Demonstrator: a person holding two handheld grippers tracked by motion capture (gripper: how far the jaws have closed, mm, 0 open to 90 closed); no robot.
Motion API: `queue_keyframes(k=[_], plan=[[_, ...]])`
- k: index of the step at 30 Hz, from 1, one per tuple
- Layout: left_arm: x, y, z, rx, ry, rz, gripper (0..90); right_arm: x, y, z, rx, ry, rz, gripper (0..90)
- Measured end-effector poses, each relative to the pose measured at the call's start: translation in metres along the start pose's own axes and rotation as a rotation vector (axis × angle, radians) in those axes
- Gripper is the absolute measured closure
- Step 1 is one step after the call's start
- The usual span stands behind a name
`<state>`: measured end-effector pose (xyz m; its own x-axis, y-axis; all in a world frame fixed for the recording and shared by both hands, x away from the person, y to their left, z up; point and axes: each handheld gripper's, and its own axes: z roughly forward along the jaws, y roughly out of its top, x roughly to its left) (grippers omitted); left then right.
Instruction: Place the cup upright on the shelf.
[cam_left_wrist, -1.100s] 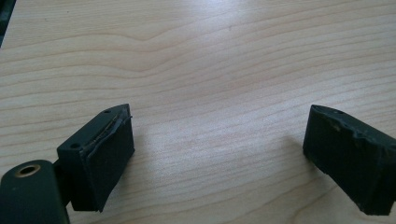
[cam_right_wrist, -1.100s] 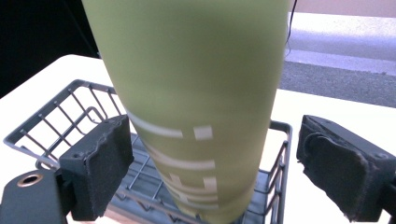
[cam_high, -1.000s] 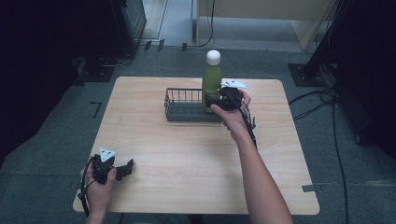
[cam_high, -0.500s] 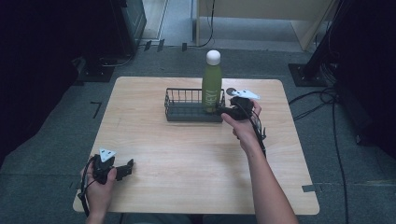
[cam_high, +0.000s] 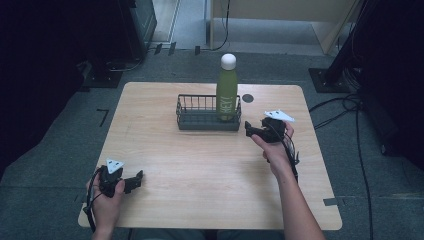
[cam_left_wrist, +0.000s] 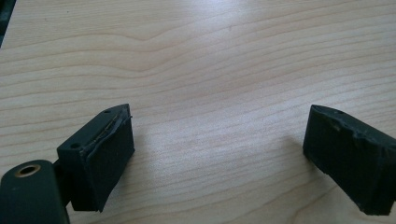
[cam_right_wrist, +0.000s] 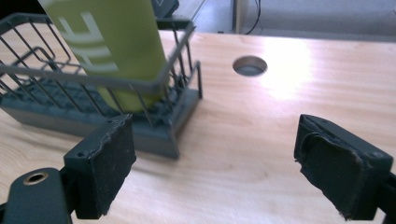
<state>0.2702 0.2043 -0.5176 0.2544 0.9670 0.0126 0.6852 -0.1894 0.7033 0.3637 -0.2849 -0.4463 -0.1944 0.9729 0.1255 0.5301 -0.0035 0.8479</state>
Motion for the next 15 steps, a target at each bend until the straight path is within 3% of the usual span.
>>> queue_keyframes(k=[15], plan=[[0.000, 0.000, 0.000, 0.000, 0.000, 0.000, 9.1, -0.035, -0.046, -0.023, 0.036, -0.036, 0.059, 12.9]])
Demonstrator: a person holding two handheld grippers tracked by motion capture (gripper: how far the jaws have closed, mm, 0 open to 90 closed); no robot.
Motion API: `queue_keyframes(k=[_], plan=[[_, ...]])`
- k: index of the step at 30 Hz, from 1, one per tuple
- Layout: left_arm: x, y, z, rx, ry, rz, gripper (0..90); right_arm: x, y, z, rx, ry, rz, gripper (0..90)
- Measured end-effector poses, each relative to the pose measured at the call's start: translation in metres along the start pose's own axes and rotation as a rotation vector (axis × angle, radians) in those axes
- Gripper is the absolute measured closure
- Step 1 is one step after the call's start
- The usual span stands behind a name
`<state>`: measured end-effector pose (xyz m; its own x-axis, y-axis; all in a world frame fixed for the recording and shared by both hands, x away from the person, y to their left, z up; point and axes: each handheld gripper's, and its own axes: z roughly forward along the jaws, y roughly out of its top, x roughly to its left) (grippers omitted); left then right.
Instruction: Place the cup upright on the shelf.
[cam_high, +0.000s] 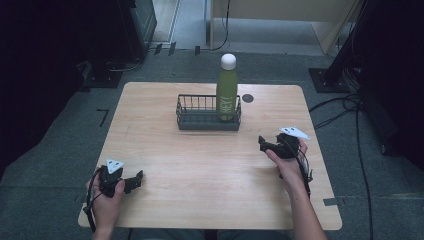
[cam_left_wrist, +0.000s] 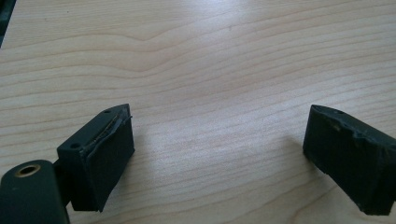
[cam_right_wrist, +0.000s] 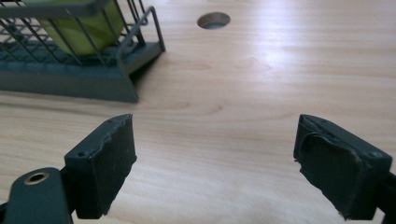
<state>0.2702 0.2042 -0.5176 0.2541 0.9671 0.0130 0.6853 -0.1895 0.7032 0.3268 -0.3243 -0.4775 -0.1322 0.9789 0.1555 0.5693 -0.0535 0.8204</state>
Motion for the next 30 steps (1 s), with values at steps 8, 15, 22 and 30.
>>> queue_keyframes(k=[8, 15, 22, 30], plan=[[0.000, 0.000, 0.000, 0.000, 0.000, -0.001, 9.1, -0.020, -0.024, -0.011, 0.016, -0.025, 0.035, 13.0], [0.000, 0.000, 0.000, 0.000, 0.000, 0.000, 9.1, -0.037, -0.044, -0.023, 0.025, -0.060, 0.060, 13.2], [0.000, 0.000, 0.000, 0.000, 0.000, -0.001, 9.1, -0.051, -0.061, -0.036, 0.034, -0.087, 0.076, 13.2], [0.000, 0.000, 0.000, 0.000, 0.000, -0.001, 9.1, -0.063, -0.075, -0.054, 0.040, -0.154, 0.048, 13.1]])
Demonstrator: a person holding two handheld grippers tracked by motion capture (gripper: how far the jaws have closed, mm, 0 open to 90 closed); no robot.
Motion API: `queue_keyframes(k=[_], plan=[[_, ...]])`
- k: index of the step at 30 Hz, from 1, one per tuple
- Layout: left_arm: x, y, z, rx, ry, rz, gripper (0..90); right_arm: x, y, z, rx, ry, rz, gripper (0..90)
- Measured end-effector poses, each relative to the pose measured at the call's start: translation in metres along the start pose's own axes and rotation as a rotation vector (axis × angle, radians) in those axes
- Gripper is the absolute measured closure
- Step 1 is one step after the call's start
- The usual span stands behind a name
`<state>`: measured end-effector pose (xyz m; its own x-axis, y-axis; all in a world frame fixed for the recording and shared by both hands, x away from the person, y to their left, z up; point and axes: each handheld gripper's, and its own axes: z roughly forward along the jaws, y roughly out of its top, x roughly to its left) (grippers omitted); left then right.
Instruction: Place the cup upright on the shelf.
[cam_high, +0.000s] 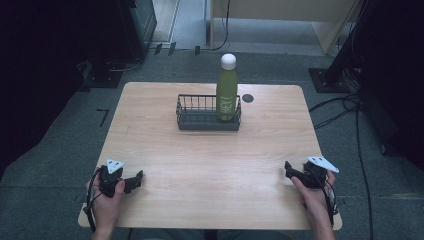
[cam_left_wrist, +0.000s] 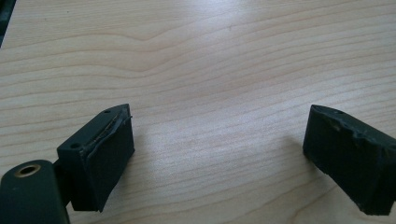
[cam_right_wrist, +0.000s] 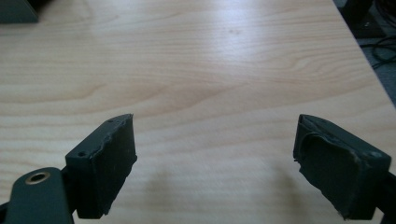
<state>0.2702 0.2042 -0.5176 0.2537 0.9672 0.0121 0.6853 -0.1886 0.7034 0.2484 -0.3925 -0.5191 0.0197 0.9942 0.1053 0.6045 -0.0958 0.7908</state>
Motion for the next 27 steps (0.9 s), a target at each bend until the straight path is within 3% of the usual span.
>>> queue_keyframes(k=[9, 16, 21, 27], plan=[[0.000, 0.000, 0.000, 0.000, 0.000, 0.000, 9.1, -0.005, -0.015, -0.013, 0.056, -0.055, -0.043, 13.1], [0.000, 0.000, 0.000, 0.000, 0.000, 0.000, 9.1, -0.012, -0.023, -0.021, 0.092, -0.038, -0.076, 12.4], [0.000, 0.000, 0.000, 0.000, 0.000, 0.001, 9.1, -0.020, -0.027, -0.027, 0.095, -0.035, -0.075, 10.8], [0.000, 0.000, 0.000, 0.001, 0.004, -0.004, 9.1, -0.022, -0.027, -0.026, 0.121, -0.066, -0.053, 0.1]])
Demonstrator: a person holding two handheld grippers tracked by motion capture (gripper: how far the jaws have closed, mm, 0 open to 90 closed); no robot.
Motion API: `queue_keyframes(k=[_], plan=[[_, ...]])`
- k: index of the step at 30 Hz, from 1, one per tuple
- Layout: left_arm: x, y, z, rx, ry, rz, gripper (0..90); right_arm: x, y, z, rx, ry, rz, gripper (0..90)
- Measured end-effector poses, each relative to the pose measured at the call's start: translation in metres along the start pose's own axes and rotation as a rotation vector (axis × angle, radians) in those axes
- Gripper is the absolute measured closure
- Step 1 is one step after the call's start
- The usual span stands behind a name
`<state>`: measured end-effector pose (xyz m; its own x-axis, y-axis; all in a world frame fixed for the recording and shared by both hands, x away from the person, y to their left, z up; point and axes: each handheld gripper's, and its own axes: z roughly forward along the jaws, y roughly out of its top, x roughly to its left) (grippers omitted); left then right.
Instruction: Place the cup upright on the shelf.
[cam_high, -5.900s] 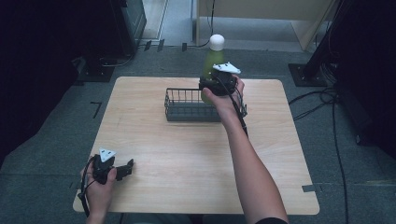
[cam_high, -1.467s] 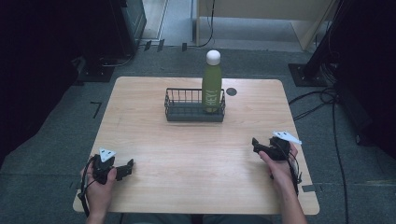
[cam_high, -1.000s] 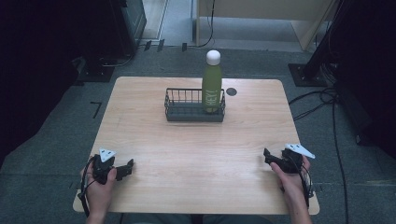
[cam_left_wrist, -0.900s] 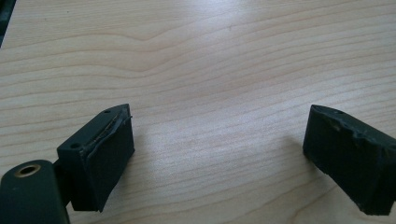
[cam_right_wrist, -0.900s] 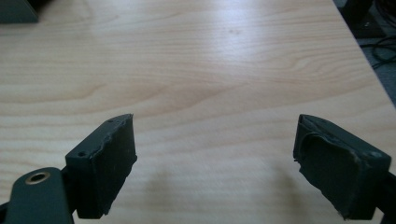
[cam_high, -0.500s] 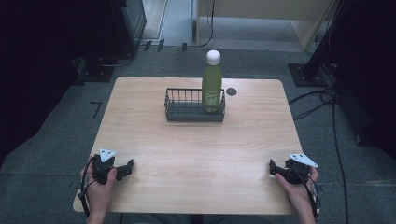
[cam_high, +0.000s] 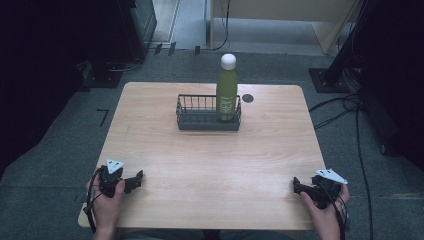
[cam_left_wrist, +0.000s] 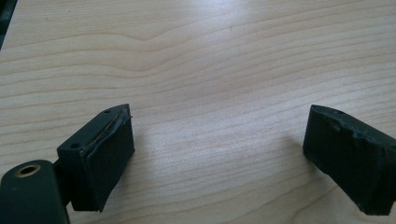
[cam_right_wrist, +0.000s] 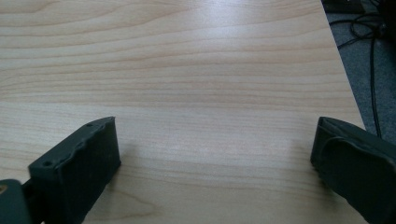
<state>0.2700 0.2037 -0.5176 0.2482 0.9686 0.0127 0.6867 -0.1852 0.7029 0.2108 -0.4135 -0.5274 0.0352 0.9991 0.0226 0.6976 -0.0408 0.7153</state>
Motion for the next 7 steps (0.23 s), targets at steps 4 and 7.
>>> queue_keyframes(k=[4, 7], plan=[[0.0000, 0.0000, 0.0000, 0.000, 0.000, 0.000, 9.1, -0.0001, -0.0002, 0.0000, 0.003, -0.003, 0.001, 0.0], [0.0000, 0.0000, 0.0000, 0.000, 0.000, 0.000, 9.1, -0.0001, -0.0002, 0.0000, 0.003, -0.003, 0.002, 0.0]])
